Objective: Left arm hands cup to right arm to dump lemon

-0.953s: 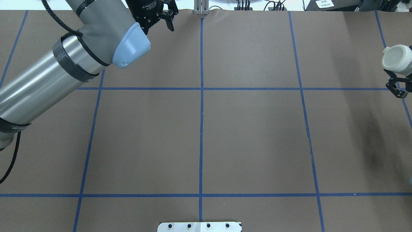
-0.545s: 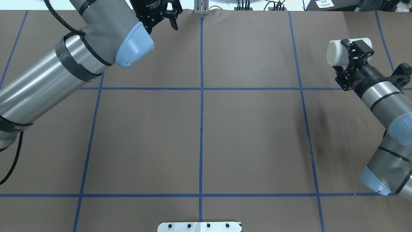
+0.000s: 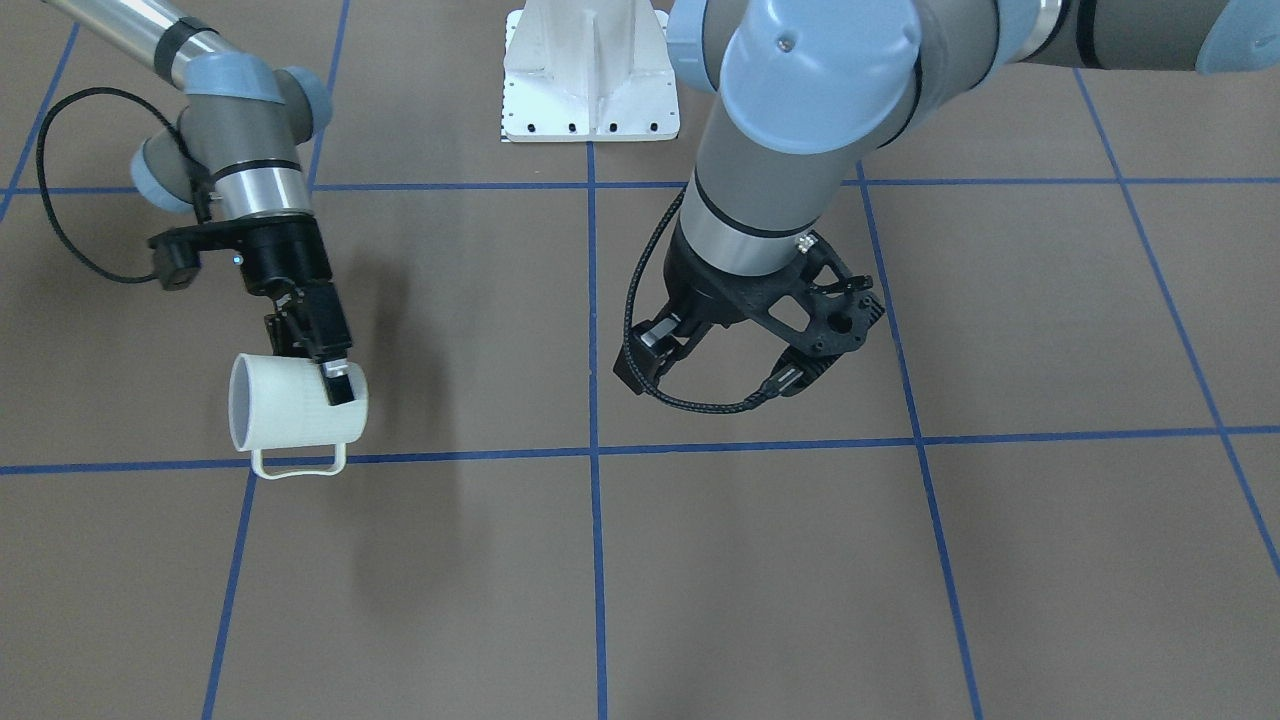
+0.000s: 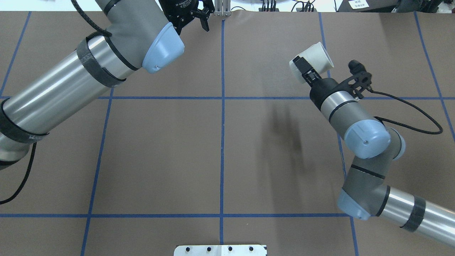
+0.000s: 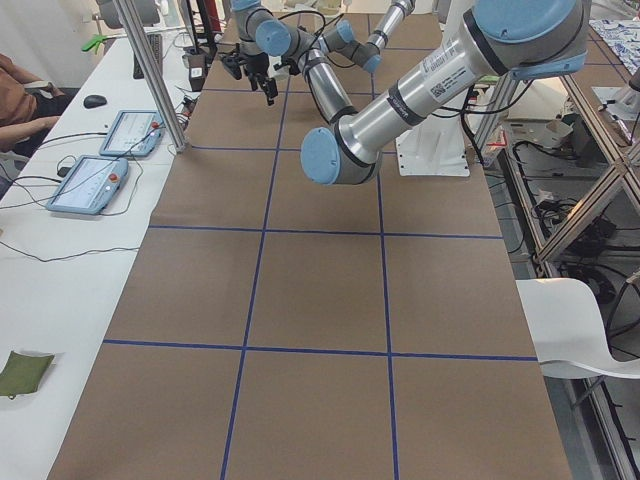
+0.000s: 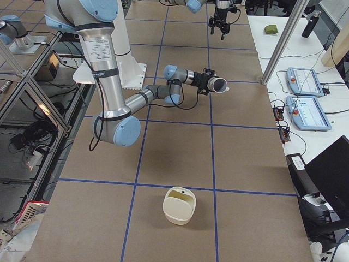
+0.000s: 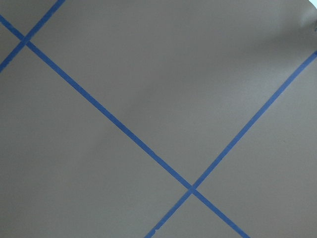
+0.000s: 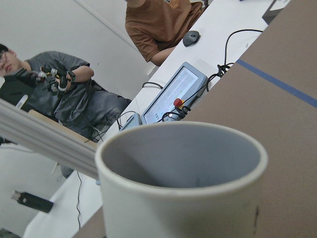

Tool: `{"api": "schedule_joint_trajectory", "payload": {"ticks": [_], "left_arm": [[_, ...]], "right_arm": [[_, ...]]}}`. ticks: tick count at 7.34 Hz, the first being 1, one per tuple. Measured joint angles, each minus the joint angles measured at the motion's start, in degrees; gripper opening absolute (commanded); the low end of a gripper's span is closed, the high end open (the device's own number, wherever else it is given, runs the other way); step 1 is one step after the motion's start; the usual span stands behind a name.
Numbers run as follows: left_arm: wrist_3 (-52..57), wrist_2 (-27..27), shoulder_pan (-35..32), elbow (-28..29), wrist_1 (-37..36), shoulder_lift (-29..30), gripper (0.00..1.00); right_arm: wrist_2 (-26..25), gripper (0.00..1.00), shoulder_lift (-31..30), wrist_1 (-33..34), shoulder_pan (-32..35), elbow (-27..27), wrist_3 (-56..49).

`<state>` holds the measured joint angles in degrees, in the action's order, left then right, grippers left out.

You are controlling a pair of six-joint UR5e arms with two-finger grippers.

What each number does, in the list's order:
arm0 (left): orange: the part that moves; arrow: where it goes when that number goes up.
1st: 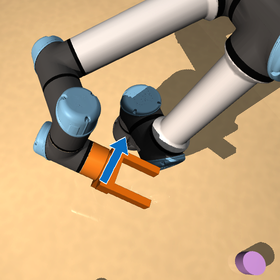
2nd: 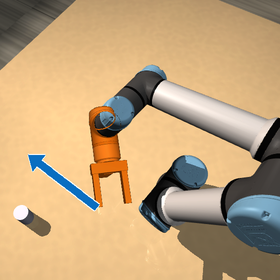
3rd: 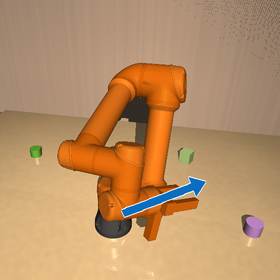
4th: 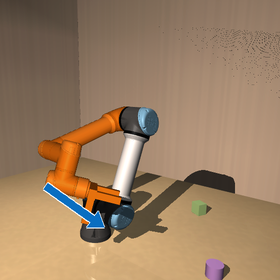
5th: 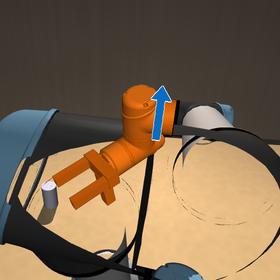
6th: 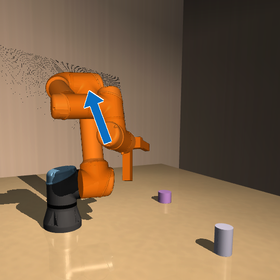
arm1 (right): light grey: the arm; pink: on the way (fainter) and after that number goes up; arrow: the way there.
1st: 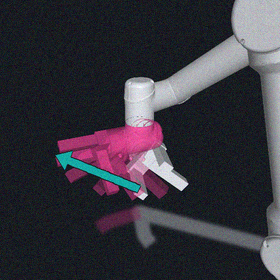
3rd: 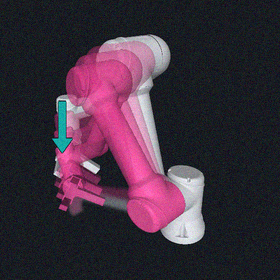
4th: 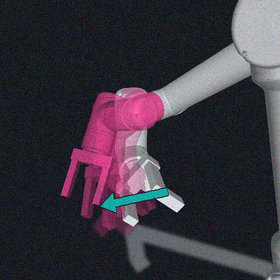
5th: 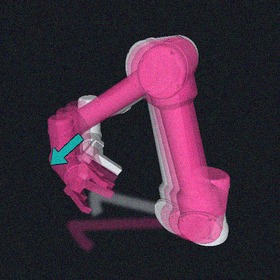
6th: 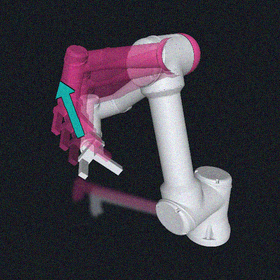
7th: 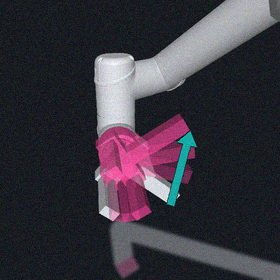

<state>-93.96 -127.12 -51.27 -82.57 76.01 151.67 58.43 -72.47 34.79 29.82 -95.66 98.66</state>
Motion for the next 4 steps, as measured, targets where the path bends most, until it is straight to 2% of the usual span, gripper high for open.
{"api": "schedule_joint_trajectory", "payload": {"ticks": [2, 4], "left_arm": [[0.14, 2.09, 1.61, 1.35, 1.34, 2.18, 0.99], [0.21, 3.25, 2.53, 5.06, 2.21, 5.03, 0.95]], "right_arm": [[-3.71, 0.02, 3.32, 3.64, -4.48, 0.37, -19.98], [-7.09, 0.07, 6.96, 5.51, -7.12, 2.51, -34.51]]}}
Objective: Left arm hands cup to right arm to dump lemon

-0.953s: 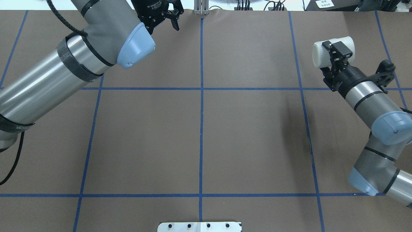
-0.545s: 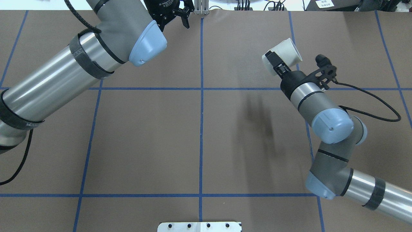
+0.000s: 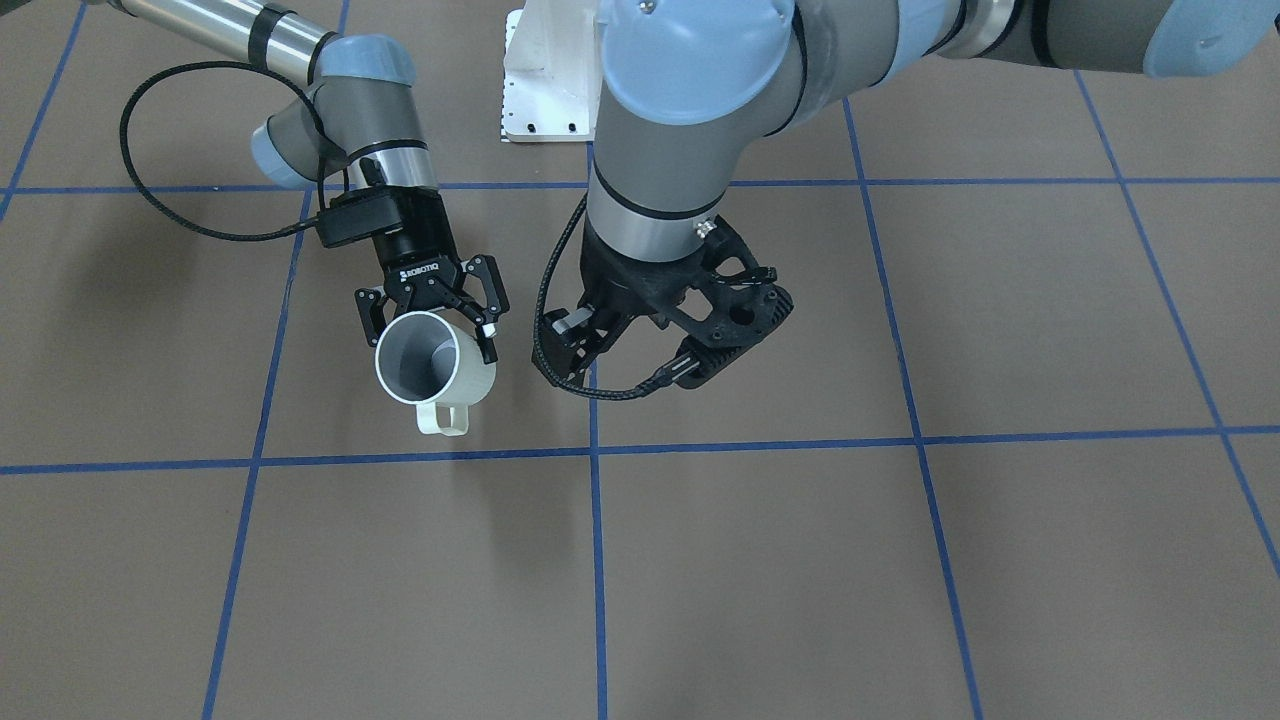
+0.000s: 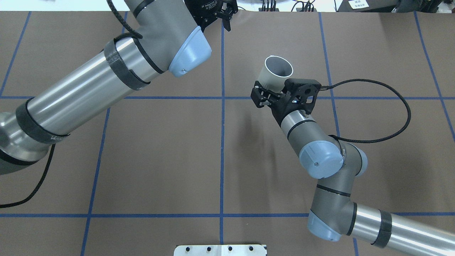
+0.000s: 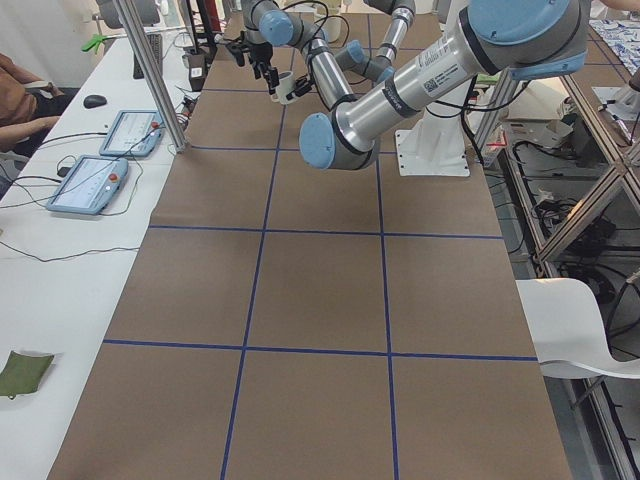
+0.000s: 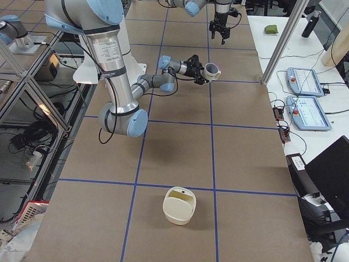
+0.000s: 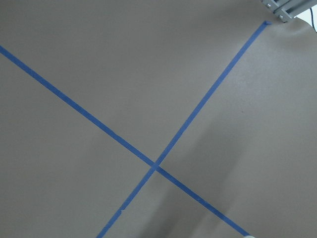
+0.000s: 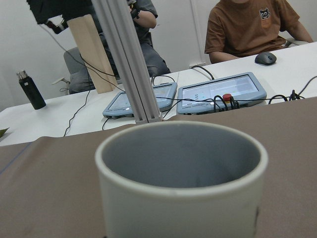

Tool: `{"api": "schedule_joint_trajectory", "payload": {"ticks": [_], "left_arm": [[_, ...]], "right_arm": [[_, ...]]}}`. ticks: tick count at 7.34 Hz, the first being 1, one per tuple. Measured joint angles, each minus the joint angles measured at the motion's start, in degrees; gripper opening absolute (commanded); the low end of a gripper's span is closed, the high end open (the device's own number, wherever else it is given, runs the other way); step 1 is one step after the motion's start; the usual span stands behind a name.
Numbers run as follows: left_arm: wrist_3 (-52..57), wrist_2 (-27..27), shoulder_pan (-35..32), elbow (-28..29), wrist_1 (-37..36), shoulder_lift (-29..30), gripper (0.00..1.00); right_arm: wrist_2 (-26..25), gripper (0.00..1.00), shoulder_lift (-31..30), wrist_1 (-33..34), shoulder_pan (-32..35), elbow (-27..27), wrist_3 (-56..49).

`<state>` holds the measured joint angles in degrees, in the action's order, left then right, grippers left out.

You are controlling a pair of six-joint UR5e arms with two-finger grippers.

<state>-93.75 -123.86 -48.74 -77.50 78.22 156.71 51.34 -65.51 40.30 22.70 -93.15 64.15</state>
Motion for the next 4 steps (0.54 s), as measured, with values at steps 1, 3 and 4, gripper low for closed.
{"api": "schedule_joint_trajectory", "payload": {"ticks": [1, 3, 4], "left_arm": [[0.19, 0.13, 0.45, 1.79, -0.03, 1.48, 0.91], [0.31, -0.04, 2.13, 3.24, -0.58, 2.84, 0.86], [0.32, -0.13, 3.43, 3.26, -1.42, 3.0, 0.83]], "right_arm": [[-2.74, 0.08, 1.95, 0.44, -1.34, 1.73, -5.46], [-8.67, 0.09, 4.62, 0.7, -3.38, 5.39, -10.58], [-10.55, 0.09, 5.32, 0.69, -3.92, 6.15, -12.0]]}}
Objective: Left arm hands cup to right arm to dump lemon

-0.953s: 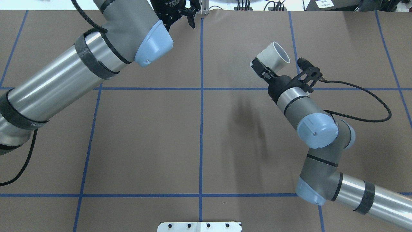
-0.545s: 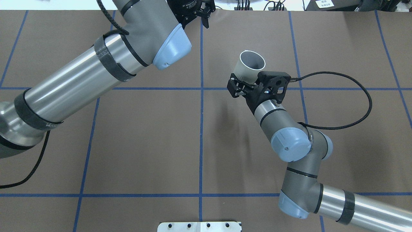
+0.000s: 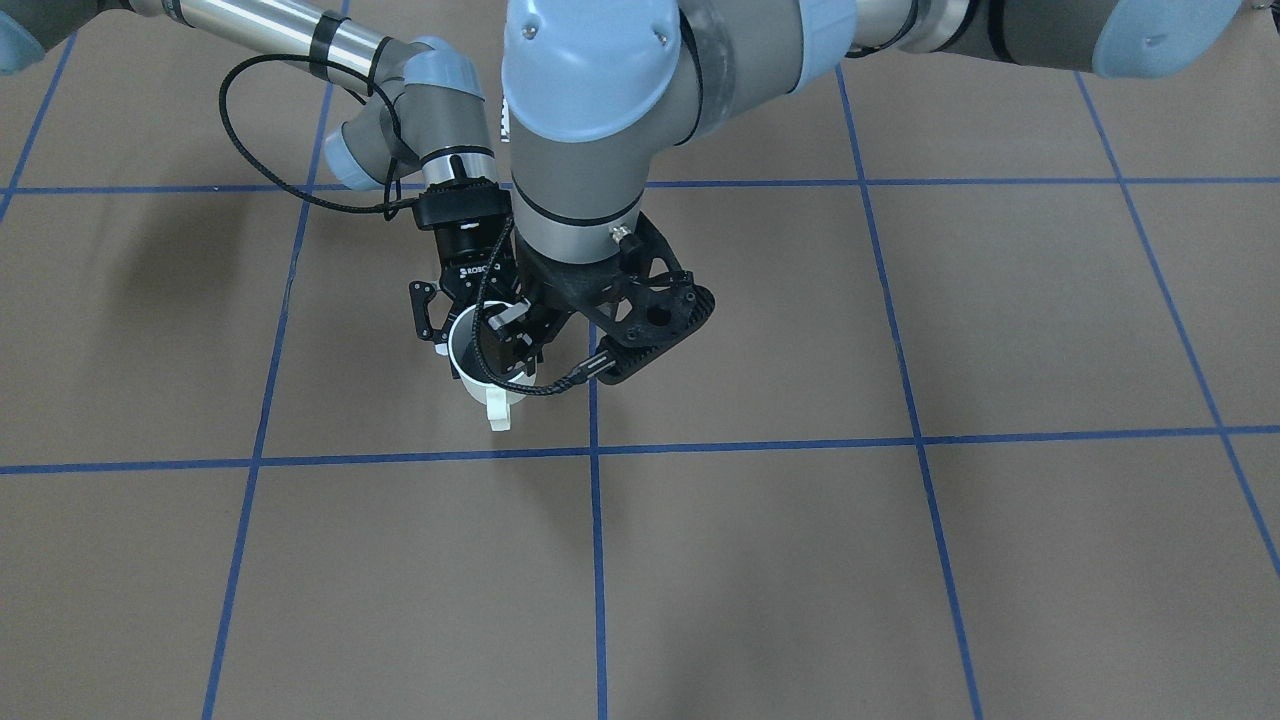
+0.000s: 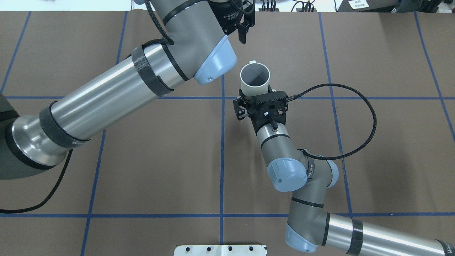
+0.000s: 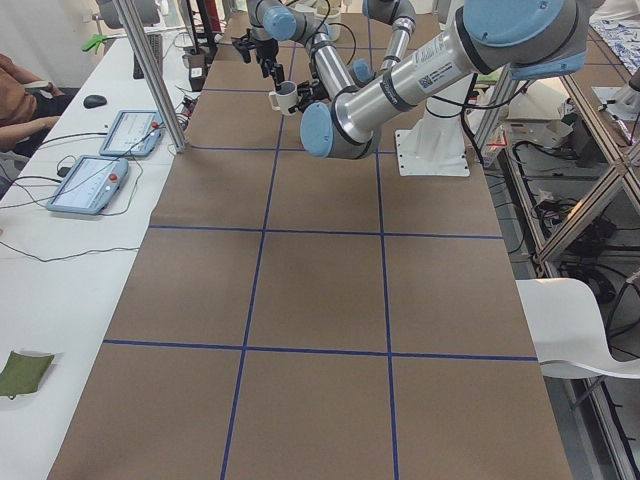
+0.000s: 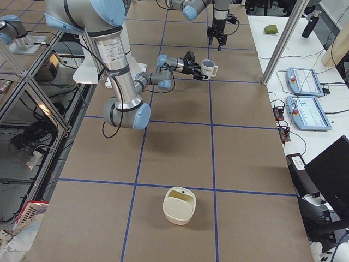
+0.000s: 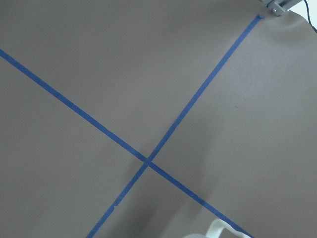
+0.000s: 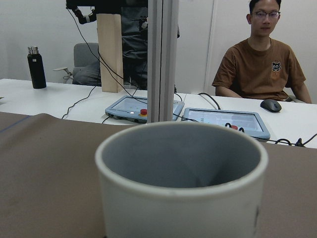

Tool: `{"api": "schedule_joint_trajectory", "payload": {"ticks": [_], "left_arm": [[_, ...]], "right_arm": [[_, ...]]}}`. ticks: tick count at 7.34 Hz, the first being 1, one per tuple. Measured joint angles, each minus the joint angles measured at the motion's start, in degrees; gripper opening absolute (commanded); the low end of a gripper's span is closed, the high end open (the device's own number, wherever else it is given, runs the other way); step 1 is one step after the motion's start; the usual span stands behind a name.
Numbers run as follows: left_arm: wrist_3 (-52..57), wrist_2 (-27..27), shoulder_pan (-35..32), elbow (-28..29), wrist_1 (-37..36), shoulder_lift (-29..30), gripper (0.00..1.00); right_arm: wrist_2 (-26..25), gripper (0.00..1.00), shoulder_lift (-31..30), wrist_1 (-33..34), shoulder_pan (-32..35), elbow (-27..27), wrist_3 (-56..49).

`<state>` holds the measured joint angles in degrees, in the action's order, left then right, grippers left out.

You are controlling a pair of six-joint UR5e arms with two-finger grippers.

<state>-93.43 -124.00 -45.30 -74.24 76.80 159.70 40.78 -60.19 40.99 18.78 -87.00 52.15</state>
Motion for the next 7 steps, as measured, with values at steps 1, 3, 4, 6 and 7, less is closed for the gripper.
{"api": "schedule_joint_trajectory", "payload": {"ticks": [1, 3, 4, 6, 7], "left_arm": [[0.0, -0.06, 1.04, -0.22, -0.76, 0.02, 0.79], [0.04, -0.05, 2.58, -0.4, -1.2, 0.01, 0.75], [0.04, -0.03, 2.94, -0.44, -1.22, 0.0, 0.72], [0.07, -0.02, 3.19, -0.51, -1.22, -0.03, 0.67], [0.04, -0.02, 3.24, -0.53, -1.21, -0.04, 0.66]], "right_arm": [[-1.0, 0.11, 0.47, -0.07, -0.31, 0.29, -0.59], [-1.65, 0.14, 1.32, -0.55, -0.54, 0.31, -0.34], [-1.8, 0.14, 1.68, -1.23, -0.6, 0.15, 0.25], [-2.12, 0.15, 1.82, -2.51, -0.71, -0.1, 1.76], [-2.17, 0.16, 1.83, -2.73, -0.73, -0.14, 1.97]]}}
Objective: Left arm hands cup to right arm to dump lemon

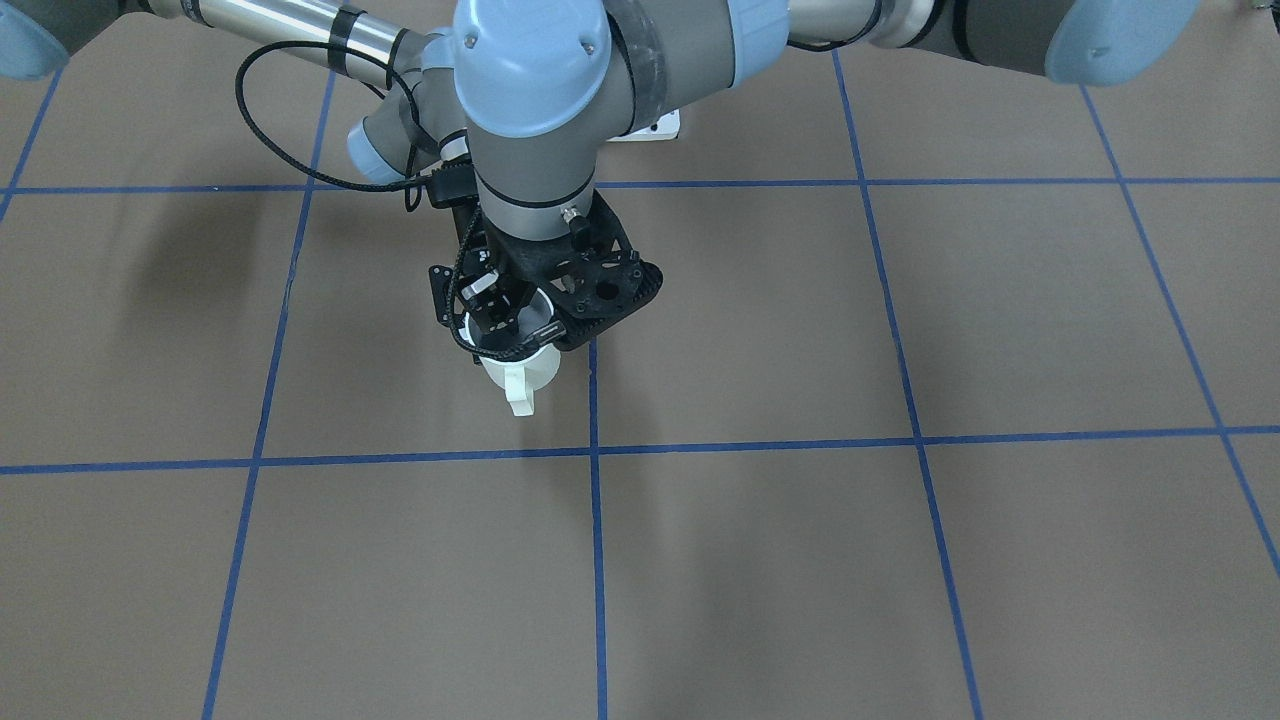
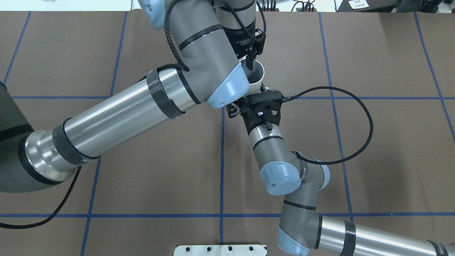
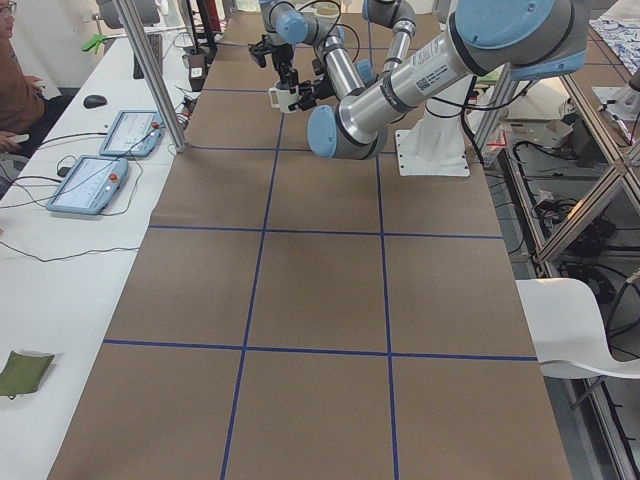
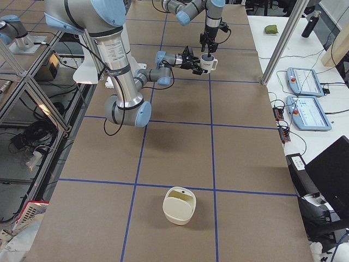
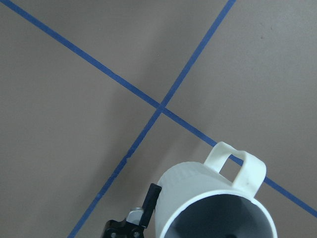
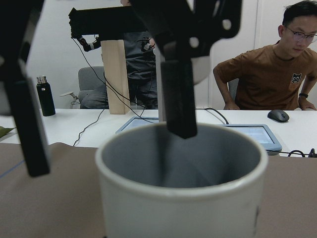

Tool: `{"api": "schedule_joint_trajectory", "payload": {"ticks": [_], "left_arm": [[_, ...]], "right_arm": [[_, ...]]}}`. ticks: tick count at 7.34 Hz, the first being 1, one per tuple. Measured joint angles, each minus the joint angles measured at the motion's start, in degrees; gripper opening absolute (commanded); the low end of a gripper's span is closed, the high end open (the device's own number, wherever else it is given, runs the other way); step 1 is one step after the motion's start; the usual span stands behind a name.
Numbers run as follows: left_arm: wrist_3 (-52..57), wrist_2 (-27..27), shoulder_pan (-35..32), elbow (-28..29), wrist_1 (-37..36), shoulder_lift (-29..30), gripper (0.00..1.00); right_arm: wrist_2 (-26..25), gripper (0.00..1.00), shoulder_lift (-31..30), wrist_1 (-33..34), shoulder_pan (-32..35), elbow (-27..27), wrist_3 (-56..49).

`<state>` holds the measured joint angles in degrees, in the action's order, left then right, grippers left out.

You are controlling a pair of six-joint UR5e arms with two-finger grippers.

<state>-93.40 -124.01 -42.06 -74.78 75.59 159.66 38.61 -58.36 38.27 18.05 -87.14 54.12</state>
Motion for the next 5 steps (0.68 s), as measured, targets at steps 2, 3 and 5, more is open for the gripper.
{"api": "schedule_joint_trajectory", "payload": {"ticks": [2, 3, 5], "left_arm": [[-0.03, 0.0, 0.18, -0.07, 0.0, -0.06, 0.64], [-0.03, 0.0, 0.41, -0.09, -0.02, -0.08, 0.61], [-0.03, 0.05, 0.77, -0.13, -0.07, -0.04, 0.55]], "right_arm": [[-0.03, 0.16, -0.02, -0.13, -0.02, 0.0, 0.1], [-0.03, 0.16, -0.08, -0.2, -0.02, 0.02, 0.09], [-0.03, 0.16, -0.15, -0.32, 0.22, 0.04, 0.03]]}}
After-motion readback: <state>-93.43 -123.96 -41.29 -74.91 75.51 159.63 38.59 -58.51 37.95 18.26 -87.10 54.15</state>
